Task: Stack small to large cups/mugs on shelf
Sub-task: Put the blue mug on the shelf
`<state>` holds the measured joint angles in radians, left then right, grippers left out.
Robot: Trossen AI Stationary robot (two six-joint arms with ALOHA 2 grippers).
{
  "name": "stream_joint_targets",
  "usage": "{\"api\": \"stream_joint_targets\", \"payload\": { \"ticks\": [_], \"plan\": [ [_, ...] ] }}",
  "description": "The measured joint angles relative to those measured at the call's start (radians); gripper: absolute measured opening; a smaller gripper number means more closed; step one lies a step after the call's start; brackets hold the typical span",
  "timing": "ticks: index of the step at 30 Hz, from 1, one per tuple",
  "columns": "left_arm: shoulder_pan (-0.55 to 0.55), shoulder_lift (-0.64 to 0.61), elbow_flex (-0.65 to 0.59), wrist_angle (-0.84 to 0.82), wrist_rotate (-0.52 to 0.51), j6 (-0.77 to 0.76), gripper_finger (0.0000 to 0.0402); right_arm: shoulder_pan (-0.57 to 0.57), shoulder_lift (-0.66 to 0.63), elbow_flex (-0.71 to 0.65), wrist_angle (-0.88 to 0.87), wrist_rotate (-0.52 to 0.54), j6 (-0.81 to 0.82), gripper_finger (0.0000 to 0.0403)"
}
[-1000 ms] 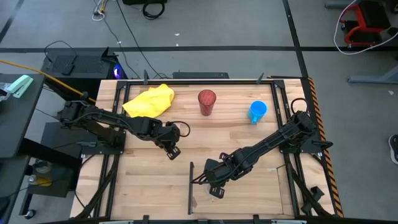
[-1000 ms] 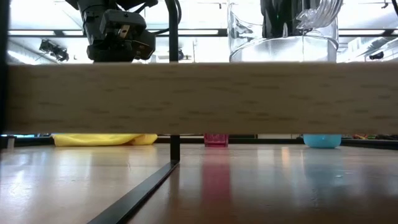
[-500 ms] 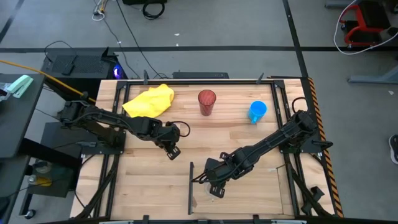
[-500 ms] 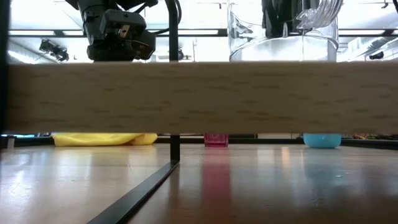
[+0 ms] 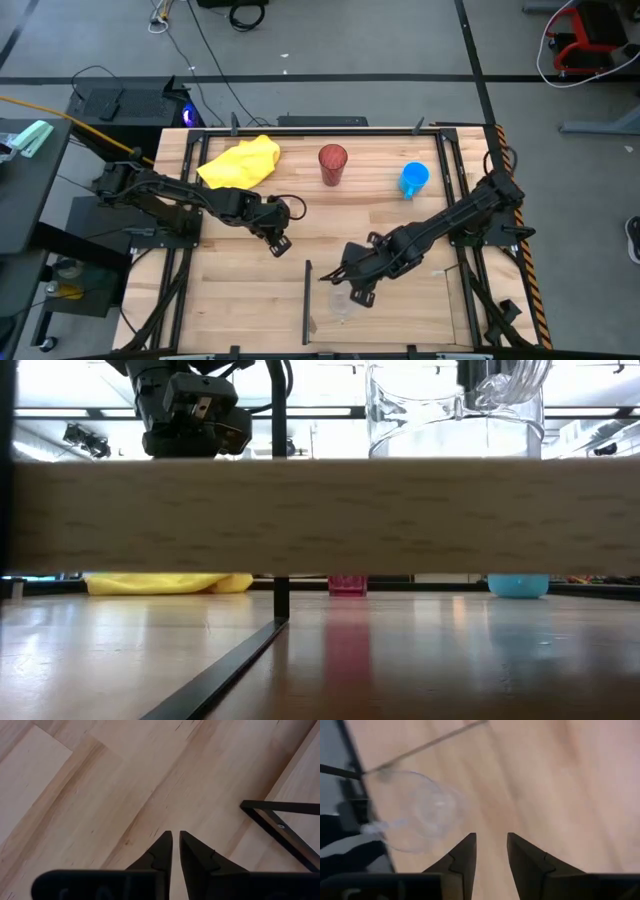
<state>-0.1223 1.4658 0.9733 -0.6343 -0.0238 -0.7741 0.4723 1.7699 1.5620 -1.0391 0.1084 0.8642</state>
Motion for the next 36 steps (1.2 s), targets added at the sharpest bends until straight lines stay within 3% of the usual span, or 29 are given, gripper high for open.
{"api": "stream_joint_targets", "payload": {
  "ticks": [7,14,26,36],
  "plan": [
    [0.0,0.0,0.0,0.007,0.0,0.0,0.0031,-0.064,-0.129,0.0,-0.25,0.122,0.006,0.0117],
    [0.0,0.0,0.0,0.024,-0.006,0.001,0.0031,-0.222,-0.309,0.0,-0.366,0.221,-0.023,0.0117],
    [0.002,0.0,0.0,0.03,-0.029,0.042,0.0024,-0.593,-0.611,0.0,-0.462,0.231,-0.142,0.0116],
    [0.042,0.0,0.0,0.043,-0.029,0.054,0.0034,-0.769,-0.775,-0.009,-0.529,0.206,-0.164,0.0116]
  ]
}}
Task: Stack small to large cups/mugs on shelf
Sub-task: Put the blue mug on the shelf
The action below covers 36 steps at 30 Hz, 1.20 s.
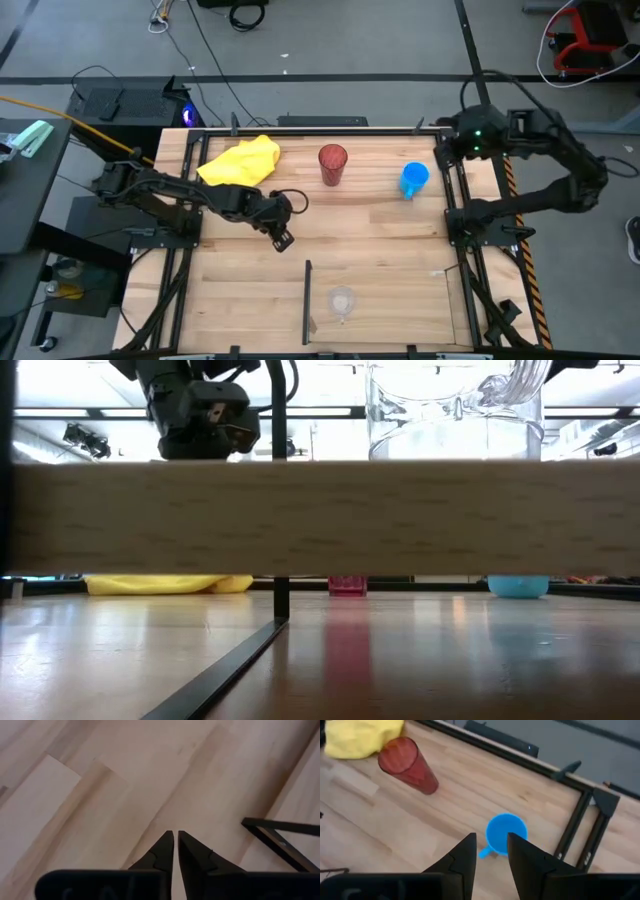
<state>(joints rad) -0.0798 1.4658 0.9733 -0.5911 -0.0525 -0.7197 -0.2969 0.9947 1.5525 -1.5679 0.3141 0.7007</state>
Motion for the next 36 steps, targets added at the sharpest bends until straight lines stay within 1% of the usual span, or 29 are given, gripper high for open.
{"api": "stream_joint_targets", "payload": {
  "ticks": [3,6,10,13,16,18,21,23,27,31,33,36],
  "plan": [
    [0.022,0.0,0.0,0.002,0.0,0.012,0.0036,-0.052,-0.004,-0.02,-0.003,-0.024,-0.002,0.0116],
    [0.04,0.0,0.0,0.008,0.0,0.031,0.0033,-0.141,-0.002,-0.07,-0.001,-0.06,-0.052,0.0116],
    [0.051,0.0,0.0,0.018,0.0,0.038,0.0027,-0.291,0.004,-0.198,-0.003,-0.15,-0.131,0.0116],
    [0.055,0.0,0.0,0.026,0.01,0.059,0.0024,-0.394,0.005,-0.305,-0.003,-0.172,-0.189,0.0116],
    [0.055,0.0,0.0,0.025,0.024,0.061,0.0024,-0.459,0.005,-0.405,0.012,-0.19,-0.21,0.0116],
    [0.055,0.0,0.0,0.027,0.025,0.062,0.0027,-0.48,0.004,-0.469,0.052,-0.226,-0.217,0.0116],
    [0.055,0.0,0.0,0.032,0.024,0.063,0.0032,-0.486,0.005,-0.558,0.157,-0.297,-0.227,0.0116],
    [0.057,0.0,0.0,0.035,0.025,0.067,0.0035,-0.486,0.005,-0.608,0.231,-0.324,-0.207,0.0116],
    [0.057,0.0,0.0,0.039,0.024,0.077,0.0035,-0.486,0.005,-0.682,0.342,-0.326,-0.162,0.0116],
    [0.057,0.0,0.0,0.04,0.024,0.078,0.0031,-0.486,0.006,-0.724,0.42,-0.322,-0.107,0.0116],
    [0.057,0.0,0.0,0.04,0.024,0.084,0.0029,-0.486,0.006,-0.741,0.443,-0.314,-0.082,0.0116],
    [0.057,0.0,0.0,0.04,0.024,0.089,0.0028,-0.486,0.006,-0.758,0.448,-0.271,-0.066,0.0116]
  ]
}}
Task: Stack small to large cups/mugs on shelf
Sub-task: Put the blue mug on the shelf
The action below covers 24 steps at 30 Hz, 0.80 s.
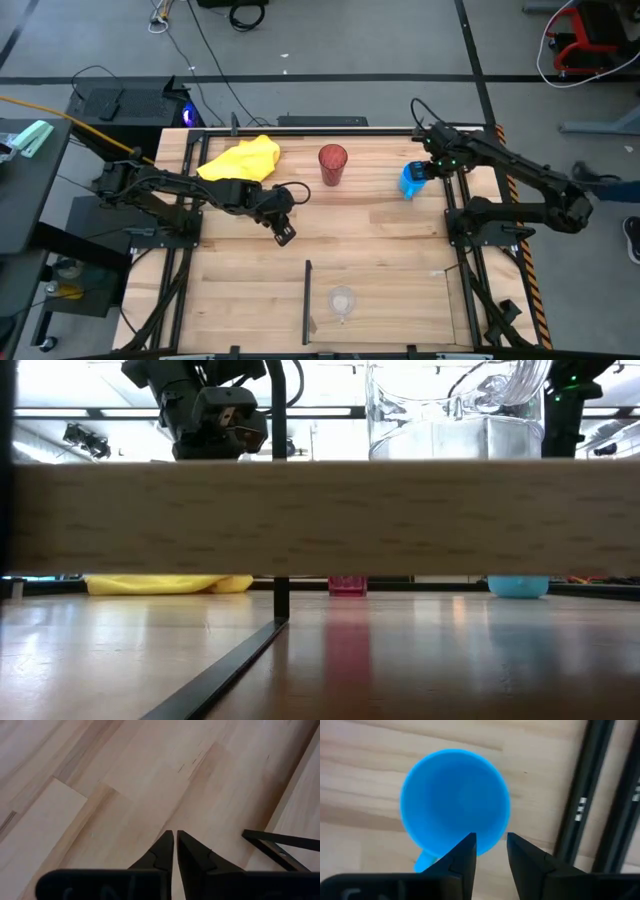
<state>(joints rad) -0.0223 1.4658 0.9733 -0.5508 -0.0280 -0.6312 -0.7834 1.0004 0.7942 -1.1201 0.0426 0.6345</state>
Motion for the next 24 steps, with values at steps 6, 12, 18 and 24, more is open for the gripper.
{"api": "stream_joint_targets", "payload": {
  "ticks": [6,12,18,24],
  "plan": [
    [0.003,0.0,0.0,0.001,0.0,0.012,0.0034,0.0,0.004,-0.002,0.002,0.029,0.051,0.0116],
    [0.011,0.0,0.0,0.002,-0.001,0.016,0.0038,0.0,0.055,-0.002,0.006,0.032,0.081,0.0116],
    [0.014,0.0,0.0,0.002,0.0,0.024,0.0032,0.0,0.123,-0.002,0.059,0.036,0.084,0.0117],
    [0.014,0.0,0.0,0.002,0.0,0.026,0.004,0.0,0.182,-0.002,0.062,0.041,0.096,0.0117]
  ]
}}
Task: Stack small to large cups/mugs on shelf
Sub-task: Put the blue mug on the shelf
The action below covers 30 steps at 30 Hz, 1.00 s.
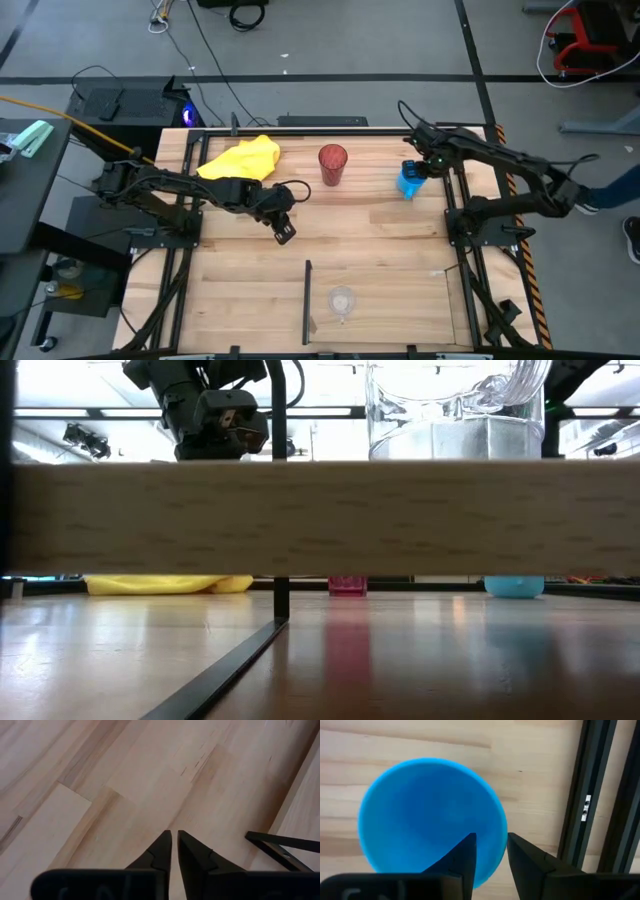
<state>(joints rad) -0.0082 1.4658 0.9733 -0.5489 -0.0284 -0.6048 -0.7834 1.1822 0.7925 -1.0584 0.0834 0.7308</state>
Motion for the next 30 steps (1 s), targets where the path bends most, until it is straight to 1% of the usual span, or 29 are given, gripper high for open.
{"api": "stream_joint_targets", "payload": {
  "ticks": [6,9,14,20,22,26,30],
  "plan": [
    [0.0,0.0,0.0,0.0,0.0,0.018,0.0035,0.0,0.034,0.0,0.011,0.002,0.008,0.0116],
    [0.0,0.0,0.0,0.0,0.0,0.023,0.0029,0.0,0.035,0.0,0.018,0.003,0.01,0.0107],
    [0.001,0.0,0.0,0.0,0.0,0.024,0.0025,0.001,0.035,0.0,0.023,0.016,0.011,0.0067],
    [0.001,0.0,0.0,0.0,0.0,0.026,0.0031,0.001,0.033,0.001,0.026,0.015,0.01,0.0012],
    [0.001,0.0,0.0,0.0,0.0,0.026,0.0032,0.001,0.033,0.002,0.027,0.016,0.004,0.0009],
    [0.001,0.0,0.0,0.0,0.0,0.026,0.0026,0.001,0.033,0.002,0.027,0.012,-0.006,0.0016],
    [0.001,0.0,0.0,0.0,0.0,0.025,0.0019,0.007,0.017,0.001,0.025,-0.014,-0.032,0.0007]
  ]
}}
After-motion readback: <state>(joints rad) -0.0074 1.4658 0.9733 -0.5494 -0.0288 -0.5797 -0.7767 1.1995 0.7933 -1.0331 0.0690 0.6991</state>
